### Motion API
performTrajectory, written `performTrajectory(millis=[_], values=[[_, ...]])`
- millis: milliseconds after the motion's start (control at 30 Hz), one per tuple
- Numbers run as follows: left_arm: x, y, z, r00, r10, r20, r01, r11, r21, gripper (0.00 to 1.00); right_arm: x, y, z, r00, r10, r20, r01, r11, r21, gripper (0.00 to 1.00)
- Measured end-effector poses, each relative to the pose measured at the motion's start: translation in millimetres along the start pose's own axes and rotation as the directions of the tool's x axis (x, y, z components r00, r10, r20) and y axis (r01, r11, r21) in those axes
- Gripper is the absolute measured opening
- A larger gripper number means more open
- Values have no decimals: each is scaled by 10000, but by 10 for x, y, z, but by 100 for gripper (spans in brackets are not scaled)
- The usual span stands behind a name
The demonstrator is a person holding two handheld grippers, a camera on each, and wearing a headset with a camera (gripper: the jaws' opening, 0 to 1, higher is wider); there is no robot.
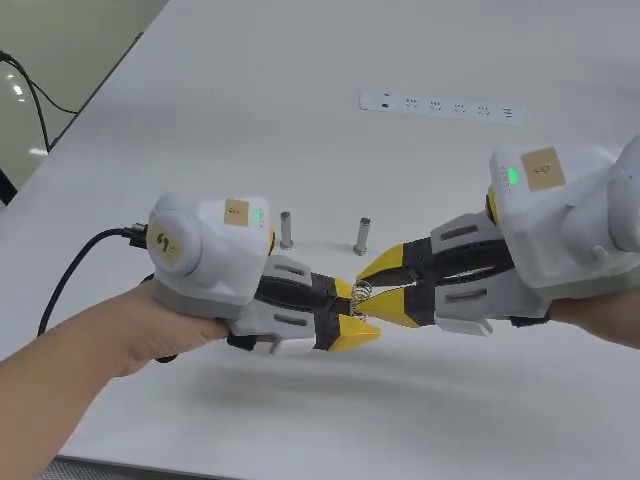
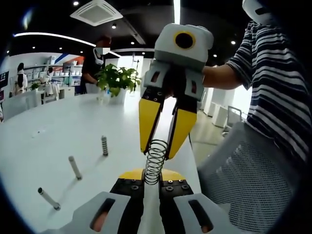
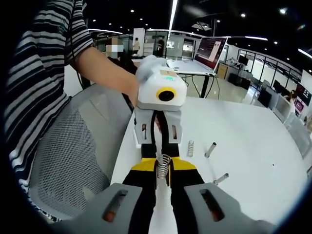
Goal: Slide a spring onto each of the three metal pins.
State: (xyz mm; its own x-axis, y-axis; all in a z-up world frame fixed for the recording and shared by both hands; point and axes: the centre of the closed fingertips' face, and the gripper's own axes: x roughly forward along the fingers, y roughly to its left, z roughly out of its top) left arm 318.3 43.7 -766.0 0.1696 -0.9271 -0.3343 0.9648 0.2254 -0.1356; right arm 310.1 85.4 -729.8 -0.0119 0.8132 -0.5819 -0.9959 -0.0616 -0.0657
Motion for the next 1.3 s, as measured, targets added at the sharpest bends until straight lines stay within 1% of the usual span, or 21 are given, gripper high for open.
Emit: performTrajectory(millis=[167, 267, 433, 567, 600, 700, 767, 933, 1033, 1233, 1300], values=[[-20, 13, -7, 10000, 60, 16, -60, 10000, -37, 3, -2, -5, 18, 9999, -116, 57, 116, 9999, 23, 7], [-39, 14, 3, 10000, 90, 36, -90, 10000, -35, 3, -15, -16, 33, 9995, -168, 284, 160, 9995, 268, 7], [-44, 2, -7, 9999, 122, -15, -122, 9999, -38, 3, -19, -10, 35, 9990, -191, 407, 175, 9991, 396, 7], [-46, -5, -7, 9999, 162, -22, -163, 9996, -228, 4, -24, -10, 45, 9983, -251, 526, 224, 9984, 515, 7], [-49, 4, -3, 9997, 229, -28, -230, 9996, -193, 4, -25, -14, 48, 9981, -272, 551, 241, 9982, 547, 7], [-65, 23, 14, 9995, 326, 39, -324, 9987, -390, 6, -34, -32, 66, 9975, -343, 619, 309, 9980, 559, 7], [-78, 36, 16, 9992, 404, 41, -401, 9982, -450, 9, -39, -50, 71, 9974, -381, 614, 349, 9980, 535, 7], [-127, 80, 15, 9979, 649, 33, -647, 9965, -536, 11, -46, -79, 60, 9975, -433, 567, 402, 9978, 535, 7], [-162, 116, 15, 9965, 837, 33, -833, 9949, -561, 15, -49, -94, 45, 9976, -463, 511, 437, 9978, 504, 7], [-262, 176, 7, 9935, 1140, 22, -1135, 9911, -691, 20, -51, -136, 17, 9974, -576, 426, 556, 9974, 464, 7], [-310, 204, -4, 9913, 1313, 11, -1308, 9884, -777, 22, -51, -151, 7, 9973, -615, 413, 595, 9971, 472, 7]])
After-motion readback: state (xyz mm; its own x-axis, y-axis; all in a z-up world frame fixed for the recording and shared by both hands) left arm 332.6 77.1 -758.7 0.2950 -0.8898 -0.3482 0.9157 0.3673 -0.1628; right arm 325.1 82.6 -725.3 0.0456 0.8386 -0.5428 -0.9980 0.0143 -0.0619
